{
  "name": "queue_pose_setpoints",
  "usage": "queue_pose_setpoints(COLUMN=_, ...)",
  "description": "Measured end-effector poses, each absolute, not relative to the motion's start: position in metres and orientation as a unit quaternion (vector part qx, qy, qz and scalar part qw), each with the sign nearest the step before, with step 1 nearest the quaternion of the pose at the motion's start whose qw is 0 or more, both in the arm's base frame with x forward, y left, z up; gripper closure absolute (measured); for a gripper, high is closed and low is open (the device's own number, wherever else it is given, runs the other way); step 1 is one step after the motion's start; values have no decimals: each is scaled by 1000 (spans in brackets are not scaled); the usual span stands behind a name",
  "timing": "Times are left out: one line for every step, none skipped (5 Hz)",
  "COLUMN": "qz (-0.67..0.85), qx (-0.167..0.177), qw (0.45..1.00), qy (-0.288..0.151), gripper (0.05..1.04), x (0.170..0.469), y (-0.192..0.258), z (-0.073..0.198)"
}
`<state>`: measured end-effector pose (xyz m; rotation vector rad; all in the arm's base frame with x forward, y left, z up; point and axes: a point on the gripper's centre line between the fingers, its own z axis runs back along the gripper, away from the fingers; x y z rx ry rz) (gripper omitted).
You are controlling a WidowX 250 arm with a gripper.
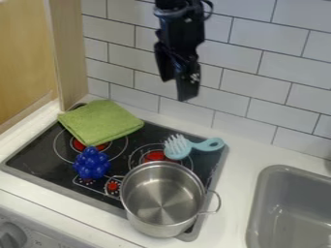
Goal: Move the brush to the right side of the table
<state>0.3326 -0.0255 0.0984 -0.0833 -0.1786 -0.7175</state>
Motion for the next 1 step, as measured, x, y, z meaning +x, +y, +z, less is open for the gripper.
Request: queue_pose_setpoints(qz=-350, qx=-39, qw=932, qy=-89, gripper=85, x=333, y=-24, z=100)
